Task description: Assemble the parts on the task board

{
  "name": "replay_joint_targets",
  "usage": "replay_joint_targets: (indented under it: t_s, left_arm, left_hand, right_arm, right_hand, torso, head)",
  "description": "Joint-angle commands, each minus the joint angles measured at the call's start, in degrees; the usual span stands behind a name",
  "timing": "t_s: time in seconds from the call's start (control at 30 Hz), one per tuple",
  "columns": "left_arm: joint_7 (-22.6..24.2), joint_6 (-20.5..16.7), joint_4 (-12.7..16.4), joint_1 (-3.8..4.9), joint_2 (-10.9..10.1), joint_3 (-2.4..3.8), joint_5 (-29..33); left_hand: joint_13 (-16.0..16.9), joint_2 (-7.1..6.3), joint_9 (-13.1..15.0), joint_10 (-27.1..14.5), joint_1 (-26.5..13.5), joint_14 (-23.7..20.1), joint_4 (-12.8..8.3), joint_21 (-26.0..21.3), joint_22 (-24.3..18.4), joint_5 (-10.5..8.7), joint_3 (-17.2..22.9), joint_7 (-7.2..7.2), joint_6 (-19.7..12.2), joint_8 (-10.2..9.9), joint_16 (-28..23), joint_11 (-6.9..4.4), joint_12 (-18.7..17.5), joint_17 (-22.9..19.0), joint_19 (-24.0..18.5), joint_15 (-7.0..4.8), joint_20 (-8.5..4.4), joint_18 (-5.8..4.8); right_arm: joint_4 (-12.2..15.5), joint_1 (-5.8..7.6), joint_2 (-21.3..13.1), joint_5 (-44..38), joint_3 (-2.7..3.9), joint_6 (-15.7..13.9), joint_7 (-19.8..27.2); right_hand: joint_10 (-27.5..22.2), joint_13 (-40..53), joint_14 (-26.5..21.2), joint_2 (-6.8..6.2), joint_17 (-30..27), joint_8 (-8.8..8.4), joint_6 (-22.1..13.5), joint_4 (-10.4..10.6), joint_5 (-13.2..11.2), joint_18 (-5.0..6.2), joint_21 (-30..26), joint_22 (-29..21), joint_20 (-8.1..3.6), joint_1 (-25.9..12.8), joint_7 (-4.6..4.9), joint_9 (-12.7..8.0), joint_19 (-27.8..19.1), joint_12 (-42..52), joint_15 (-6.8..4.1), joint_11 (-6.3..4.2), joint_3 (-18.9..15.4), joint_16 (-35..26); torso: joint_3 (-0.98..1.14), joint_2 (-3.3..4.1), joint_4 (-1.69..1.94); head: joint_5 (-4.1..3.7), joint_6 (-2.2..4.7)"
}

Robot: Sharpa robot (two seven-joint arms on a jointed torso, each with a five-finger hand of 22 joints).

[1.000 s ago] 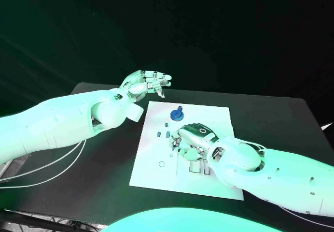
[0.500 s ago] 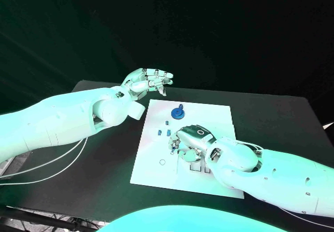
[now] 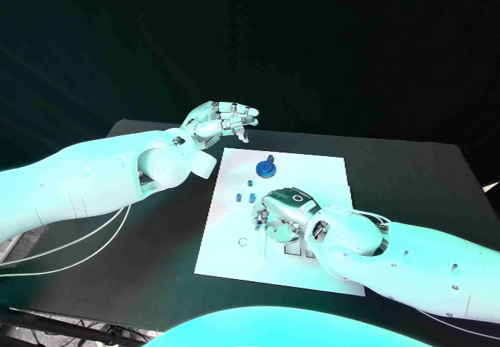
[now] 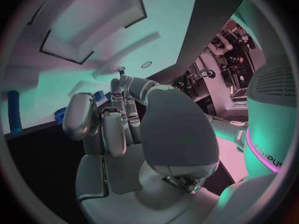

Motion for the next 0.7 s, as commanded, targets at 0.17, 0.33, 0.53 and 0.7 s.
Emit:
replay_joint_targets:
  t_s: [0.17,0.33,0.53,0.7]
  left_arm:
    - [0.38,0.70,0.02,0.04,0.04,0.04,0.10]
    - [0.31,0.71,-0.02,0.04,0.00,0.04,0.07]
    - [0.24,0.73,-0.01,0.05,-0.04,0.04,0.05]
    - [0.19,0.74,0.03,0.05,-0.04,0.04,0.03]
  left_hand:
    - [-0.07,-0.19,-0.06,-0.31,0.60,-0.13,-0.01,-0.22,-0.09,-0.12,-0.32,0.79,-0.56,-0.36,-0.21,0.18,-0.17,-0.09,0.27,0.28,0.02,0.29]
    - [-0.07,-0.19,-0.06,-0.31,0.60,-0.13,-0.01,-0.22,-0.09,-0.12,-0.32,0.79,-0.56,-0.36,-0.21,0.18,-0.17,-0.09,0.27,0.28,0.02,0.29]
    - [-0.10,-0.19,-0.08,-0.38,0.56,-0.18,0.08,-0.36,-0.17,-0.15,-0.42,0.83,-0.63,-0.35,-0.24,0.22,-0.18,-0.10,0.27,0.32,0.06,0.29]
    - [-0.10,-0.19,-0.08,-0.38,0.56,-0.18,0.08,-0.36,-0.17,-0.15,-0.42,0.83,-0.63,-0.35,-0.24,0.22,-0.18,-0.10,0.27,0.32,0.06,0.29]
  right_arm:
    - [-0.13,-0.07,0.12,-0.86,-0.01,1.73,-0.09]
    - [-0.25,-0.08,0.11,-0.87,-0.02,2.09,-0.14]
    - [-0.39,-0.08,0.40,-0.87,-0.03,2.47,-0.23]
    - [-0.69,-0.16,0.94,-0.97,-0.11,2.69,-0.57]
  right_hand:
    - [2.13,0.10,2.74,0.16,-0.05,0.15,0.26,-0.42,-0.13,-0.89,-0.08,6.44,0.02,-0.29,0.04,0.06,-0.07,-0.21,-0.42,-1.93,0.03,-0.37]
    - [2.13,0.10,2.74,0.16,-0.05,0.15,0.26,-0.42,-0.13,-0.89,-0.08,6.44,0.02,-0.29,0.04,0.06,-0.07,-0.21,-0.42,-1.93,0.03,-0.37]
    - [2.12,0.09,2.74,0.17,-0.07,0.12,0.24,-0.44,-0.11,-0.89,-0.10,6.45,0.03,-0.35,0.07,0.07,-0.08,-0.27,-0.41,-1.91,0.03,-0.38]
    - [2.10,0.09,2.74,0.18,-0.04,0.08,0.21,-0.46,-0.09,-0.87,-0.18,6.43,0.04,-0.42,0.09,0.07,-0.11,-0.33,-0.40,-1.89,0.04,-0.36]
  torso:
    - [0.00,-0.01,-0.05]
    - [-0.01,0.00,-0.05]
    - [-0.01,0.03,-0.04]
    - [0.00,0.05,0.00]
  head:
    - [0.11,-0.12]
    - [0.09,-0.17]
    - [0.07,-0.25]
    - [0.04,-0.33]
